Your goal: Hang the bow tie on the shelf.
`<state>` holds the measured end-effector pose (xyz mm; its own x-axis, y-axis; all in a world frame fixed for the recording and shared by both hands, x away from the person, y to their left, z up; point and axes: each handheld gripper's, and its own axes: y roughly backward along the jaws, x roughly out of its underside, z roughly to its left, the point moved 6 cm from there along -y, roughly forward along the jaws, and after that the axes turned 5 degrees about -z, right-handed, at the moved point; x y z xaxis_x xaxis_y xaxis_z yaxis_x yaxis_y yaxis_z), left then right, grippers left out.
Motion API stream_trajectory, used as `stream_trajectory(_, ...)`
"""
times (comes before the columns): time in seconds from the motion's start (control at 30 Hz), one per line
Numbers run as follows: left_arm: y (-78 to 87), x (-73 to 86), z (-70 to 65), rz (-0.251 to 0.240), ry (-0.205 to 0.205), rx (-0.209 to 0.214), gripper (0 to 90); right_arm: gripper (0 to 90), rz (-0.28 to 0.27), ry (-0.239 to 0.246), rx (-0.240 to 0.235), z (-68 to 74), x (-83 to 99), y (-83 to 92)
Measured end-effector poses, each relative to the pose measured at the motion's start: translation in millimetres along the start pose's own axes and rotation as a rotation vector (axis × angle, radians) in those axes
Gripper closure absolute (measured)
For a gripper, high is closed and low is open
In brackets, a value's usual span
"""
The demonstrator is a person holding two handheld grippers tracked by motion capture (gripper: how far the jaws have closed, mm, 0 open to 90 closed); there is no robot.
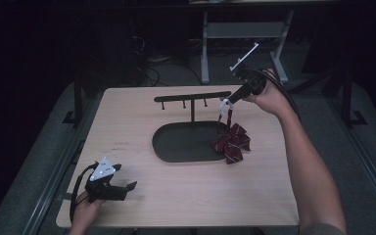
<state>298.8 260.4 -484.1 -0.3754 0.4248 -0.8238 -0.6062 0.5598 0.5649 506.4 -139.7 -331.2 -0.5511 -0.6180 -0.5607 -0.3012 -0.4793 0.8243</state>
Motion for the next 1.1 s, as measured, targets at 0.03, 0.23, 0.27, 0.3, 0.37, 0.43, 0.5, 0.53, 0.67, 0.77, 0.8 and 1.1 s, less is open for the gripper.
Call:
stream_trajectory(0.03, 0.0, 0.0, -0.1, 0.0, -0.001, 0.0, 13.1, 78.2, 0.0, -0.003, -0.006, 0.5, 0.6, 0.6)
stream_trajectory(0.23, 0.0, -0.1, -0.2, 0.002, -0.003, 0.001, 13.1, 77.7, -0.006, -0.009, -0.02, 0.6, 5.1, 2.4)
stream_trajectory(0.27, 0.0, -0.1, -0.3, 0.002, -0.003, 0.001, 13.1, 77.5, -0.009, -0.01, -0.023, 0.4, 5.8, 2.9)
stream_trajectory(0.3, -0.1, -0.2, -0.5, 0.002, -0.002, 0.001, 13.1, 77.3, -0.011, -0.016, -0.028, 0.7, 6.6, 3.4)
stream_trajectory(0.37, 0.1, -0.1, -0.6, 0.006, -0.003, 0.003, 13.1, 76.8, -0.01, -0.02, -0.03, 0.5, 8.5, 4.4)
stream_trajectory(0.43, -0.6, -0.3, -1.2, 0.0, 0.005, 0.001, 13.1, 76.4, -0.01, -0.02, -0.032, 0.6, 9.6, 5.4)
stream_trajectory(0.5, -0.5, -0.3, -1.3, -0.001, 0.004, 0.001, 13.1, 75.4, -0.014, -0.019, -0.036, 1.0, 10.5, 6.3)
stream_trajectory(0.53, -0.4, -0.3, -1.1, 0.0, 0.002, 0.001, 13.1, 74.6, -0.013, -0.018, -0.036, 1.1, 11.2, 6.6)
stream_trajectory(0.67, -0.7, -0.4, -1.4, -0.003, 0.003, 0.0, 13.1, 72.6, -0.016, -0.024, -0.051, 2.0, 14.8, 6.9)
stream_trajectory(0.77, -0.8, -0.5, -1.8, -0.006, 0.001, 0.002, 13.1, 71.5, -0.017, -0.027, -0.057, 1.4, 18.3, 6.7)
stream_trajectory(0.8, -0.8, 0.2, -1.6, -0.001, 0.0, 0.002, 13.1, 71.2, -0.017, -0.031, -0.06, 1.7, 19.0, 6.6)
stream_trajectory(1.1, -0.3, -0.1, -2.1, 0.003, -0.007, 0.0, 13.1, 68.8, -0.027, -0.036, -0.07, 3.4, 26.8, 10.0)
